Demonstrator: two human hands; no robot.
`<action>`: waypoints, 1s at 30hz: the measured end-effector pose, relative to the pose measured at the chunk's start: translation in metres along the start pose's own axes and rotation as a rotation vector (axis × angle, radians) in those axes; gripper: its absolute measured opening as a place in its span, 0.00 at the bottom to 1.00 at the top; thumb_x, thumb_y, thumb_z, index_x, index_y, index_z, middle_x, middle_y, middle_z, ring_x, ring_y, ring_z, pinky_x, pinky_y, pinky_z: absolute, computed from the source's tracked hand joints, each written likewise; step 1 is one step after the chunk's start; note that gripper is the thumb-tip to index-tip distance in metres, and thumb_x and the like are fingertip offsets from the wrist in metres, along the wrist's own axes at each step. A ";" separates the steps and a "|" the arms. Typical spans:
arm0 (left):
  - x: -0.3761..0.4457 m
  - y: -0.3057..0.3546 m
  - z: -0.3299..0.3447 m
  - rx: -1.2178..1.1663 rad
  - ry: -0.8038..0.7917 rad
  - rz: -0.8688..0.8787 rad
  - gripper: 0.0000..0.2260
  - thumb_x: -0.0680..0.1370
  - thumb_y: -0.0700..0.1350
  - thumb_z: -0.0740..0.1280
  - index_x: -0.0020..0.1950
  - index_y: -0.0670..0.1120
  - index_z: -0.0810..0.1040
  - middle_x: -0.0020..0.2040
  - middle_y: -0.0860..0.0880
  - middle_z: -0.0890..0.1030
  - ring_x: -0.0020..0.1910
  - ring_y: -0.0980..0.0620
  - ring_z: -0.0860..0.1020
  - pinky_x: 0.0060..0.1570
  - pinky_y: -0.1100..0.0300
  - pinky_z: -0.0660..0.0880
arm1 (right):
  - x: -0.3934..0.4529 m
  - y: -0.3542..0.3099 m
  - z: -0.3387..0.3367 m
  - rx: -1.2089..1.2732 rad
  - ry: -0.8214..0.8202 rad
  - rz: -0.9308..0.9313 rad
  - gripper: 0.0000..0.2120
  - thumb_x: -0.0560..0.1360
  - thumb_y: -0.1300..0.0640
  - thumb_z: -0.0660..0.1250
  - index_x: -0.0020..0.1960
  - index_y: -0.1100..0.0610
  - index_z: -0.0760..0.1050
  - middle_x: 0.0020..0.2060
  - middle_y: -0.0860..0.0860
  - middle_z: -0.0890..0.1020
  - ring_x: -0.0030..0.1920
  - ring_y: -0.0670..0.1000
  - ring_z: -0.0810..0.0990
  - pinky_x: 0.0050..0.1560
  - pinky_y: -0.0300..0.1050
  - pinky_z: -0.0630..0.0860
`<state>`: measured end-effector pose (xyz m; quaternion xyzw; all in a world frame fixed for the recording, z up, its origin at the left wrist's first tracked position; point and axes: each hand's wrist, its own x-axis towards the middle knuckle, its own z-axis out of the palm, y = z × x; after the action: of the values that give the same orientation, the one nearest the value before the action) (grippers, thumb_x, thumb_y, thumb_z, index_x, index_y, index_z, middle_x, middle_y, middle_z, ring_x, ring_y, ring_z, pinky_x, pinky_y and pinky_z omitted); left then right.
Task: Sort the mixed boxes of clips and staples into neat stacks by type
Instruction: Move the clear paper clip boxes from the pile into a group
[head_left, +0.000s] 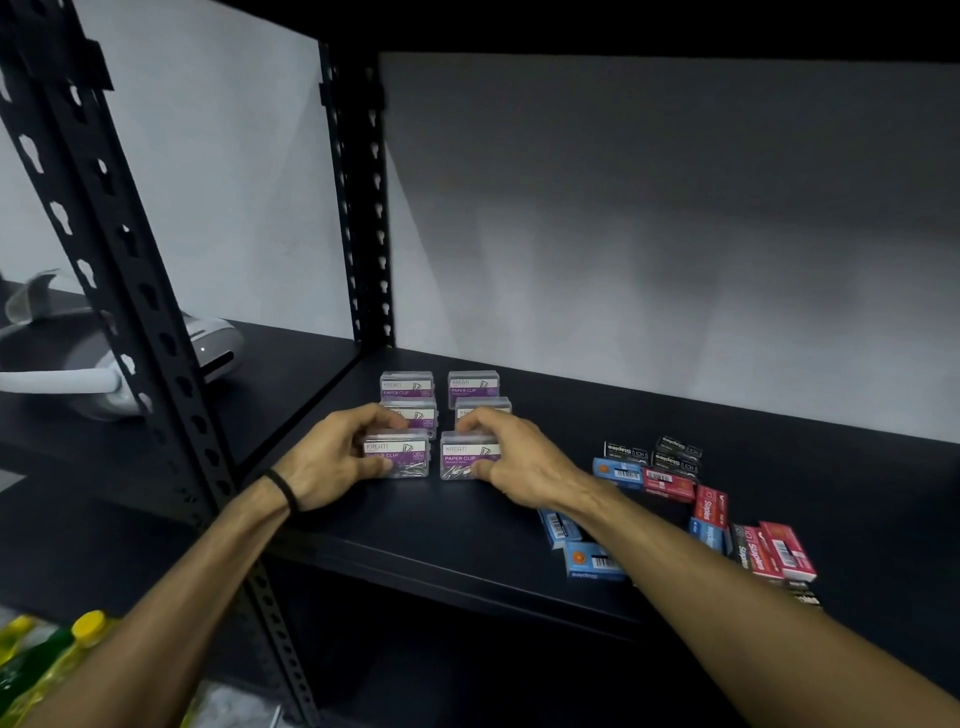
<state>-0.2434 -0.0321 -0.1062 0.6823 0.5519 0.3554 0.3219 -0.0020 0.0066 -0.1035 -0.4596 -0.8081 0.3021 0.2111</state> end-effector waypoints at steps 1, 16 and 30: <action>0.000 0.000 0.000 0.004 0.000 0.001 0.17 0.72 0.32 0.72 0.57 0.47 0.77 0.53 0.51 0.82 0.49 0.59 0.82 0.47 0.68 0.77 | 0.000 0.000 0.000 0.001 -0.001 0.000 0.23 0.75 0.64 0.71 0.67 0.48 0.72 0.65 0.48 0.77 0.60 0.47 0.78 0.64 0.49 0.76; 0.000 -0.005 -0.005 0.018 -0.008 0.008 0.17 0.72 0.31 0.72 0.57 0.45 0.77 0.53 0.48 0.83 0.50 0.53 0.83 0.48 0.65 0.79 | 0.001 -0.002 0.002 0.007 -0.001 -0.029 0.24 0.76 0.64 0.70 0.68 0.49 0.71 0.65 0.48 0.76 0.60 0.47 0.78 0.60 0.43 0.77; 0.002 -0.002 -0.008 0.195 0.164 0.080 0.22 0.70 0.47 0.77 0.62 0.55 0.74 0.55 0.54 0.80 0.54 0.57 0.79 0.56 0.54 0.78 | -0.008 0.004 -0.010 -0.085 0.104 -0.072 0.30 0.74 0.56 0.73 0.73 0.48 0.66 0.67 0.47 0.71 0.64 0.46 0.73 0.69 0.53 0.70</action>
<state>-0.2513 -0.0297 -0.1031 0.7003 0.5807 0.3673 0.1934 0.0111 0.0039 -0.0995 -0.4539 -0.8240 0.2355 0.2438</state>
